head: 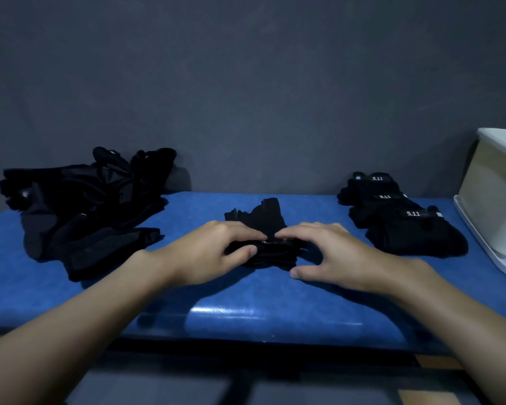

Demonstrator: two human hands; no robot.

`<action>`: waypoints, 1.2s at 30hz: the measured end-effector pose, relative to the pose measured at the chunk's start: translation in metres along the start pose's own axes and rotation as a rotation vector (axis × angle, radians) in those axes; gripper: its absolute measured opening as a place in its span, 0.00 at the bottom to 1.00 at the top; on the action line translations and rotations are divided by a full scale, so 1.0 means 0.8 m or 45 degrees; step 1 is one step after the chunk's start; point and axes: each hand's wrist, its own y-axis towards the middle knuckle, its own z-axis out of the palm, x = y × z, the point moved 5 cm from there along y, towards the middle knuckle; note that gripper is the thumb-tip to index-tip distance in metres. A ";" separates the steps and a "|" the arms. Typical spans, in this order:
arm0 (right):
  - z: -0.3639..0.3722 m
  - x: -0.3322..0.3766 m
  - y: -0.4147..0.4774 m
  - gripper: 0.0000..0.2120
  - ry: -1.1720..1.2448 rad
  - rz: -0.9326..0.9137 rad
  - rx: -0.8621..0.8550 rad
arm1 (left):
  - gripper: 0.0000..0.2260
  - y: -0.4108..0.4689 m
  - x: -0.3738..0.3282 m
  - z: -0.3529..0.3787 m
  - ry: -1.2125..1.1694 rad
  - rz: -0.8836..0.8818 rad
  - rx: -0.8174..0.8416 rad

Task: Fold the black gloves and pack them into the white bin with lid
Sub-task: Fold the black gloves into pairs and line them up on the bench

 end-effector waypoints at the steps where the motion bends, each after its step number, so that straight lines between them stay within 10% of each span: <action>1: -0.001 0.001 0.000 0.27 -0.022 -0.009 -0.016 | 0.19 -0.001 0.001 0.002 -0.022 -0.015 0.010; 12: 0.003 0.010 0.005 0.11 -0.281 -0.180 -0.221 | 0.26 -0.007 0.005 0.009 0.068 -0.039 0.002; 30: -0.001 0.003 0.013 0.10 0.841 0.106 -0.277 | 0.07 0.000 0.023 -0.004 -0.595 -0.227 -0.404; 36: 0.016 -0.009 0.030 0.07 0.780 0.270 -0.348 | 0.12 0.003 0.036 0.004 -0.613 -0.341 -0.430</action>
